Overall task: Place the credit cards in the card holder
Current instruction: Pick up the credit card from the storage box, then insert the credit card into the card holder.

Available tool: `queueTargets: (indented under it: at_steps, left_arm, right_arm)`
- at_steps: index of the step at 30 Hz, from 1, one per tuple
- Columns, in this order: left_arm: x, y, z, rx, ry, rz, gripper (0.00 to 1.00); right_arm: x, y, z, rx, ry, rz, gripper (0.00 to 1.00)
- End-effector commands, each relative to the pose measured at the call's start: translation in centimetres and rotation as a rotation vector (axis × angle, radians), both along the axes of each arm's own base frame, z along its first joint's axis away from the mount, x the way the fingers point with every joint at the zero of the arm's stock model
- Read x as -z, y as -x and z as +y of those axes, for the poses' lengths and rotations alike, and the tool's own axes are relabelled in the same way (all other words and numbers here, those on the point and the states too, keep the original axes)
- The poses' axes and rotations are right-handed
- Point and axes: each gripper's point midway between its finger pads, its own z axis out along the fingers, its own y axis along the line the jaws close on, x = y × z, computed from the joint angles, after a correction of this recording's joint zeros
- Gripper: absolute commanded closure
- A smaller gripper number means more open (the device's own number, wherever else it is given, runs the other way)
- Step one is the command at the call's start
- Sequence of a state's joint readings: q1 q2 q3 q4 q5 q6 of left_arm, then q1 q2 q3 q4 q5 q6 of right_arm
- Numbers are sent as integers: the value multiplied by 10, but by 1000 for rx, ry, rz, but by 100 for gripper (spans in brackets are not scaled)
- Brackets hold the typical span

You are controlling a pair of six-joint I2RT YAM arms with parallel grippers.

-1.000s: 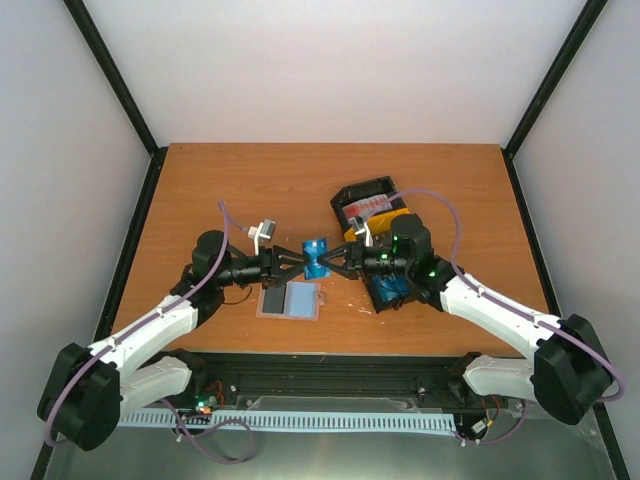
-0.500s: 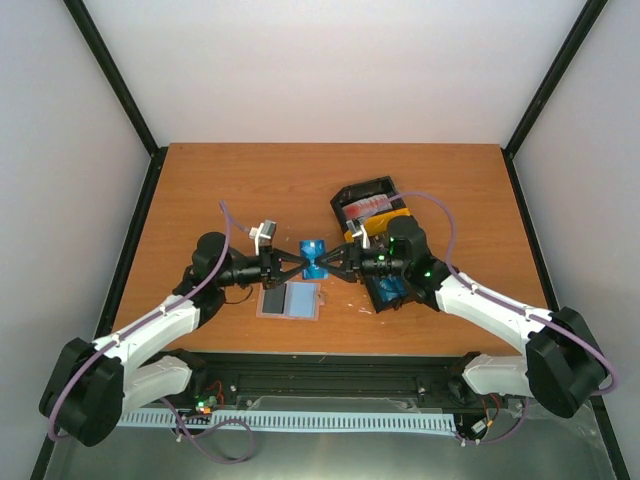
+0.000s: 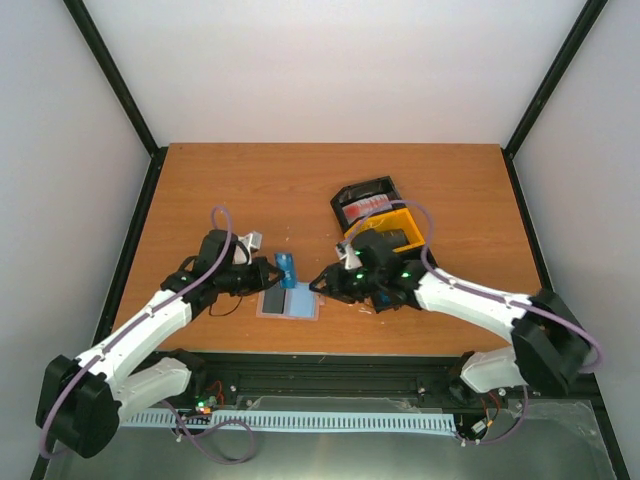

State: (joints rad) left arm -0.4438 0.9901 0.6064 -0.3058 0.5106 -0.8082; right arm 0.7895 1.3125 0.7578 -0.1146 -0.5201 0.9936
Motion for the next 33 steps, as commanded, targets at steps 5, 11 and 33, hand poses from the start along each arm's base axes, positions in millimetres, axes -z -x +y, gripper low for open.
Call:
queueTargets:
  at_steps: [5,11,33]
  left_arm:
    - [74,12,33,-21,-270,166,99]
    - [91,19,31,6,-274,214,99]
    - [89,9,13,52,-187,178,99]
  right_arm:
    - [70,9,43,-113,400,-47,69]
    - [97,10,44,-180,512,-45,73]
    - [125,-2,17,-174,735,-66,81]
